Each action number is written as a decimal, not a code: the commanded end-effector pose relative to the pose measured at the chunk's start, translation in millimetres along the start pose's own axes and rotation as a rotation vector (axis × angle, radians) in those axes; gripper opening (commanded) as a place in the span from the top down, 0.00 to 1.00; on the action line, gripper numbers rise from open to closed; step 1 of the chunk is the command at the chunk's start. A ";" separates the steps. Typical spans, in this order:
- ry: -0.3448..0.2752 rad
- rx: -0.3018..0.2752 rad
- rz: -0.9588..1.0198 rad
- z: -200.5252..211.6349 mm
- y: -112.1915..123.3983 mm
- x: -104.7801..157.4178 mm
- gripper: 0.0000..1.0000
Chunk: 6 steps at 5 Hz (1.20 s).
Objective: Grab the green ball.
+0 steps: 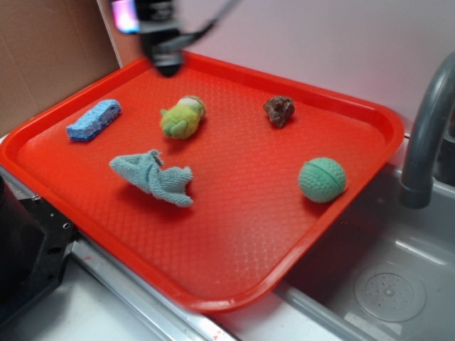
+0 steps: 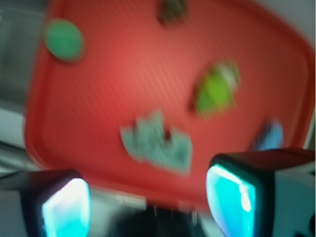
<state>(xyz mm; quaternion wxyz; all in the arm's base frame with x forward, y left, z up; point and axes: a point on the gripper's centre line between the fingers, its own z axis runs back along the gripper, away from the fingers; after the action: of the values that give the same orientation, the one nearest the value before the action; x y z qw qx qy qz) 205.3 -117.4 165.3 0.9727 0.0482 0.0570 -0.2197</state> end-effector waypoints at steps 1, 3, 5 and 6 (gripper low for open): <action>-0.101 0.021 -0.266 8.4 -36.3 45.3 0.00; -0.101 0.021 -0.266 8.4 -36.3 45.3 0.00; -0.103 0.303 -0.735 -58.9 -39.5 88.0 0.00; -0.146 0.302 -0.984 -80.0 -48.5 92.5 0.00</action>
<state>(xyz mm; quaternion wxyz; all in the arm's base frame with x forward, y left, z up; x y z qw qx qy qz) 270.7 -185.5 61.0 0.7432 0.1363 -0.0038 -0.6551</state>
